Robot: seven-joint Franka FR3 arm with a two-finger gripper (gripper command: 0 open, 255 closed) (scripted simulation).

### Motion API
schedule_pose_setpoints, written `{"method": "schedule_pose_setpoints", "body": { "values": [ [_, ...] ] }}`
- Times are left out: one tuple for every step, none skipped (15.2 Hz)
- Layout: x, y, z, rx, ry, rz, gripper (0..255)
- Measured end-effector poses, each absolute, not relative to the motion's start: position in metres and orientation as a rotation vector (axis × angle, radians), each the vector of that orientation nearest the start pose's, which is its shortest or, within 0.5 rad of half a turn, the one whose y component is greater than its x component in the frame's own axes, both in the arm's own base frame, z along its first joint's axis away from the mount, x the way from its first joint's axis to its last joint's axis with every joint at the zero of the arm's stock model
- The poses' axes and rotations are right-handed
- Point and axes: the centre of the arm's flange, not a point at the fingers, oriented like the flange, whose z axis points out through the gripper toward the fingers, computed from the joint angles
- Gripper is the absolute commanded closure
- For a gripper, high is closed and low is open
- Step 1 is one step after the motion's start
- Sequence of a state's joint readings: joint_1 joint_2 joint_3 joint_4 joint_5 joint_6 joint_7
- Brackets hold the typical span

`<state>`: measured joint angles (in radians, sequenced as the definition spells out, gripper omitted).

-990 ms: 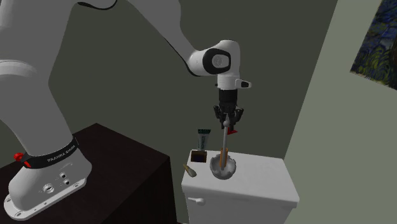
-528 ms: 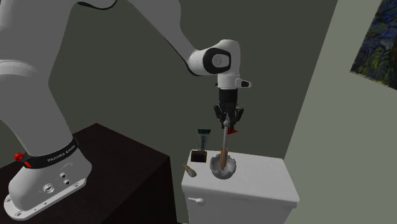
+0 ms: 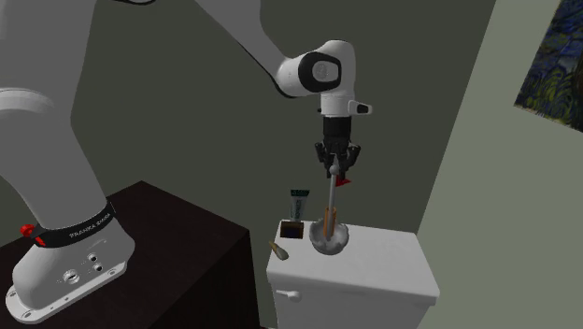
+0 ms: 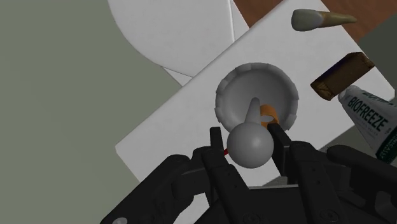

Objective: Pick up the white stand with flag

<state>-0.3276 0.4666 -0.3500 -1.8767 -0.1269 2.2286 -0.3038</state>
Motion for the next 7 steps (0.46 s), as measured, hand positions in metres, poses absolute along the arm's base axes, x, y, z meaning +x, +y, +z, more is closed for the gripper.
{"method": "schedule_pose_setpoints", "body": {
  "values": [
    [0.493,-0.386,0.274,-3.276,0.434,0.333,255],
    [0.494,-0.385,0.281,-3.276,0.434,0.333,255],
    [0.493,-0.385,0.285,-3.276,0.434,0.332,255],
    [0.493,-0.385,0.291,-3.276,0.434,0.333,255],
    [0.493,-0.384,0.296,-3.276,0.434,0.333,255],
    [0.493,-0.384,0.301,-3.276,0.434,0.333,255],
    [0.493,-0.384,0.304,-3.276,0.434,0.332,255]
  ]
}}
